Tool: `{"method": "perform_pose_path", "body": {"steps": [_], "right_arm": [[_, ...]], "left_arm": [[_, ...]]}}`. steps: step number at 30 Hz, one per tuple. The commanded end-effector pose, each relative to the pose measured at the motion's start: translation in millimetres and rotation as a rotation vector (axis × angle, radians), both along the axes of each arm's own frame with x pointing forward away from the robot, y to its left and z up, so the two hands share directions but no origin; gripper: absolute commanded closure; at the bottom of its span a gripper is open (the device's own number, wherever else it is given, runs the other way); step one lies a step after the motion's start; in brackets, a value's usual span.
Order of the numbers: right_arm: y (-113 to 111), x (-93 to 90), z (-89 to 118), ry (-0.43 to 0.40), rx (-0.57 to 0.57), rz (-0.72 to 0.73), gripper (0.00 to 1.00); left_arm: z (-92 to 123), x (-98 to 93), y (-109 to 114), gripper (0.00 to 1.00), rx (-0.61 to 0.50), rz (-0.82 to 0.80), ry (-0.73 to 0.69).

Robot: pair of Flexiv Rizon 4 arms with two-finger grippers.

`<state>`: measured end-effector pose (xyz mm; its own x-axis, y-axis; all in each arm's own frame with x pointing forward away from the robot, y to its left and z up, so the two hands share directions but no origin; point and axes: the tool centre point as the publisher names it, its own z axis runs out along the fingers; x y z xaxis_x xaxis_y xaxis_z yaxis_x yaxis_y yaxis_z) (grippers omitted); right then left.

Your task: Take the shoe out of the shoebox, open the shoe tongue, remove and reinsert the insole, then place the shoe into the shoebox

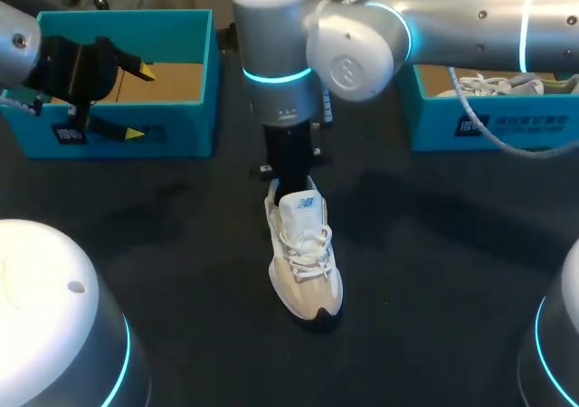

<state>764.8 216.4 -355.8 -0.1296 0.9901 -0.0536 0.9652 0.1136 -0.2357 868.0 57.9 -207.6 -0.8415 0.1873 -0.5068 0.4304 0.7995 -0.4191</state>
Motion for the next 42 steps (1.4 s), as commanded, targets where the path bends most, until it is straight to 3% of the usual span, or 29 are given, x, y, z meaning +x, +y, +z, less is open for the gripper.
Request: {"method": "perform_pose_path", "body": {"steps": [1,4,5,6,7,8,9,10,11,27,36,42], "right_arm": [[-1,-2.6,0,0.023,-0.006,-0.006,1.00],[-3,-4.4,-1,0.038,0.007,-0.006,1.00],[-3,-4.5,-2,0.044,0.006,-0.005,0.87],[-3,-4.5,-2,0.051,0.010,-0.003,0.62],[-3,-4.4,-2,0.055,0.012,-0.002,0.51],[-3,-4.5,-2,0.056,0.011,-0.002,0.51],[-3,-4.5,-3,0.057,0.012,-0.002,0.40],[-3,-4.4,-3,0.059,0.013,-0.002,0.23],[-3,-4.4,-4,0.059,0.014,-0.002,0.00],[2,-6.8,-9,0.058,0.030,0.005,0.00],[2,-10.4,-2,0.038,0.013,-0.011,0.00],[4,-14.2,16,0.007,-0.013,-0.027,0.00]], "left_arm": [[0,-1.4,0,0.00,0.003,0.001,0.000],[0,-1.4,0,0.00,0.003,0.001,0.000],[0,-1.4,0,0.00,0.003,0.001,0.000],[0,-1.4,0,0.00,0.003,0.001,0.000],[0,-1.4,0,0.00,0.003,0.001,0.000],[0,-1.4,0,0.00,0.003,0.001,0.000],[0,-1.4,0,0.00,0.003,0.001,0.000],[0,-1.4,0,0.00,0.003,0.001,0.000],[0,-1.4,0,0.00,0.003,0.001,0.000],[0,-1.4,0,0.00,0.003,0.001,0.000],[0,-1.4,0,0.00,0.003,0.001,0.000],[0,-1.4,0,0.00,0.003,0.001,0.000]]}}
